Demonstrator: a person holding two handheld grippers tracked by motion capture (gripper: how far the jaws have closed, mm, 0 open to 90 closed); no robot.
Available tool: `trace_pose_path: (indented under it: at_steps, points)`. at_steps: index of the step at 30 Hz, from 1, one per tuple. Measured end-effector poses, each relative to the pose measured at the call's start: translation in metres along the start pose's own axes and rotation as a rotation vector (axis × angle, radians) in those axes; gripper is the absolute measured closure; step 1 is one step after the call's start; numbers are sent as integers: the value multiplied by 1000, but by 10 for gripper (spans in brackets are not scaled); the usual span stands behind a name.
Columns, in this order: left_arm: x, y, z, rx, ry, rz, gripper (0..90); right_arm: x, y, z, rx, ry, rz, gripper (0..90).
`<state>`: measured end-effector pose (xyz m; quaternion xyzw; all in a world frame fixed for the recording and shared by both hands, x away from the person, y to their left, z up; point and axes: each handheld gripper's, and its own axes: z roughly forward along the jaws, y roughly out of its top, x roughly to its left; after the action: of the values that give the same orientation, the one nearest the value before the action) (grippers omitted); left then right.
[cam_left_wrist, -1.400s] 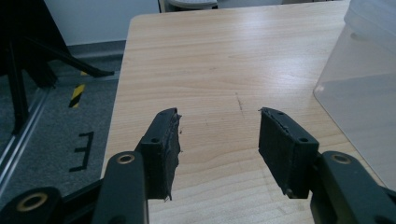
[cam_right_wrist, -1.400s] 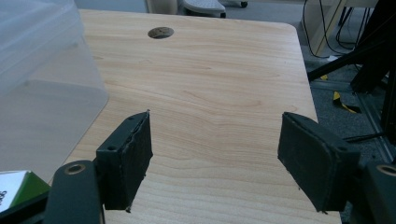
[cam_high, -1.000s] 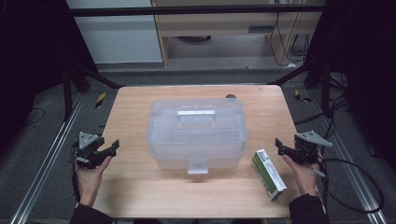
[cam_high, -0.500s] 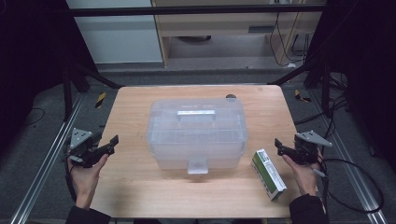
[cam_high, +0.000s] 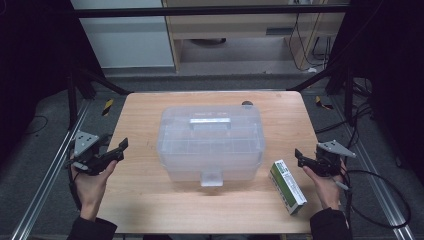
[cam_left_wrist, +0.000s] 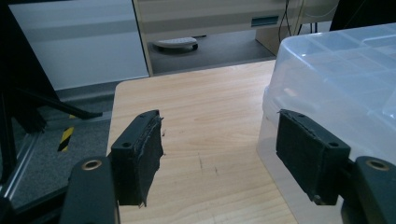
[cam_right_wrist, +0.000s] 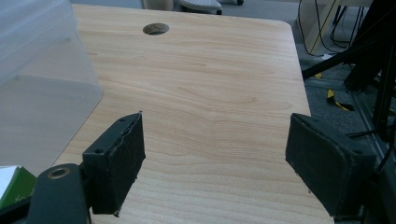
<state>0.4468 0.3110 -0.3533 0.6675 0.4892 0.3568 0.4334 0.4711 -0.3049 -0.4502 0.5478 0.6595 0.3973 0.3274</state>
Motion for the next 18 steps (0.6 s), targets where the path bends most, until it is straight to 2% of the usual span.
trace_pose_path:
  at_steps: [3,8,11,18]
  points:
    - [-2,7,0,-1,4,22,307,0,0,0,3,1,0,194]
    - [-9,28,0,-21,19,68,306,1,-1,2,12,14,-1,180]
    - [-12,34,1,-31,21,78,306,1,-1,3,9,14,-10,180]
    - [-21,54,7,-38,40,135,304,2,-1,3,5,14,-12,177]
